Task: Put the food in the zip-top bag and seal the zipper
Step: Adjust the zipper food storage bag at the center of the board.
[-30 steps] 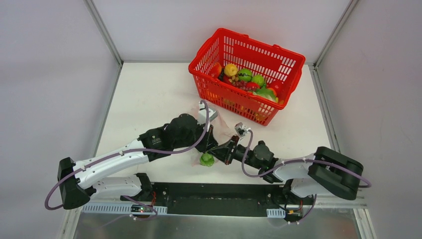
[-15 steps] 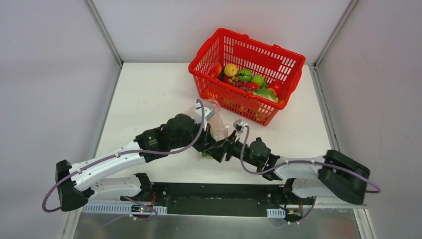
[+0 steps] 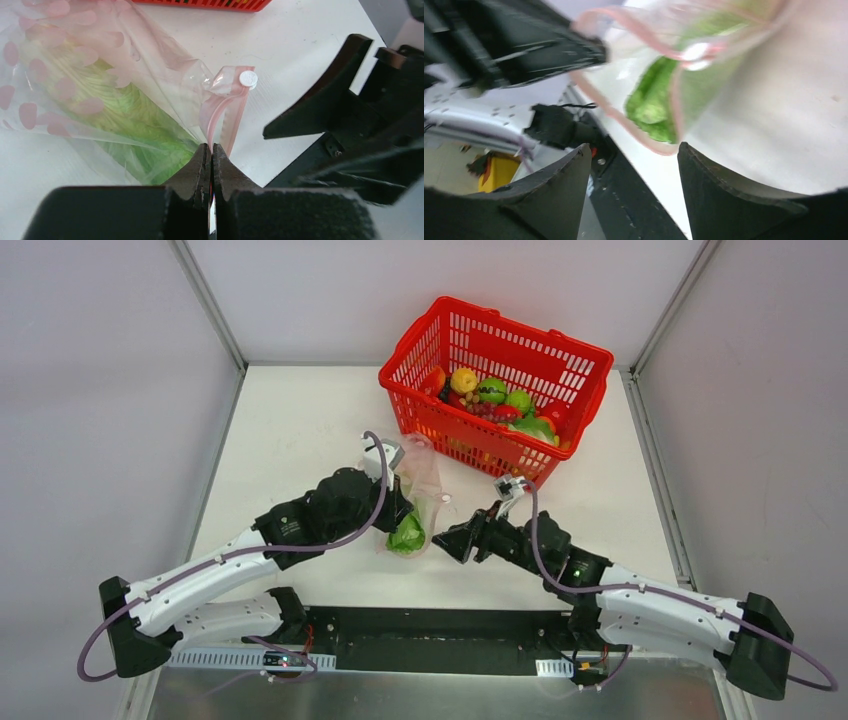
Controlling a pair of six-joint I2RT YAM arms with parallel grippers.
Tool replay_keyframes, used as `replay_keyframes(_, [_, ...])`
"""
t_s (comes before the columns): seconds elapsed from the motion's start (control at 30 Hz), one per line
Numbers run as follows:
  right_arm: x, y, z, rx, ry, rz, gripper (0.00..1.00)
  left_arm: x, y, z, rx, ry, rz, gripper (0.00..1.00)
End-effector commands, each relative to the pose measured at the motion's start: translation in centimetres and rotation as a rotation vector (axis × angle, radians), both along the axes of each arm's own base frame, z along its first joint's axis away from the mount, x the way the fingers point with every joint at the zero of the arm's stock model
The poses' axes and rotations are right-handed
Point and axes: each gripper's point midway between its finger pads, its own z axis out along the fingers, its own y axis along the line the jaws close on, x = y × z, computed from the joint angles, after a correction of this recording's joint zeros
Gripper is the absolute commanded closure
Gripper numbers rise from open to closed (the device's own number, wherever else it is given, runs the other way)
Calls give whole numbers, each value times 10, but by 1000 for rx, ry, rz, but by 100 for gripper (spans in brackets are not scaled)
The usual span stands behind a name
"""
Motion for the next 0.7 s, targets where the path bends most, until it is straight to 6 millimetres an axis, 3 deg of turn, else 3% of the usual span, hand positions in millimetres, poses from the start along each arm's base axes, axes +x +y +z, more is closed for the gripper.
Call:
replay_keyframes(0.0, [32,-14,-36,-105,129,-235,33,7,7,7,-29,-27,46,100])
replay_keyframes(0.07, [41,-5,-41,-123,120,-249,33,6,6,6,-33,-24,40,100])
replay_keyframes(0.2, [52,24,-34,-107,107,-228,39,3,4,5,-37,-14,29,100])
replay_keyframes(0.33, [68,29,-41,-119,84,-291,62,2,7,4,-41,-12,32,100])
replay_keyframes(0.5, [71,36,-47,-131,61,-280,94,1,15,0,-19,-20,46,100])
replay_keyframes(0.53, [70,38,-43,-142,52,-266,100,3,21,1,1,-31,64,100])
replay_keyframes(0.57, [69,38,-35,-144,32,-256,100,5,29,3,27,-47,89,100])
replay_keyframes(0.67, [71,36,16,-118,-79,-237,100,16,67,21,122,-125,194,100])
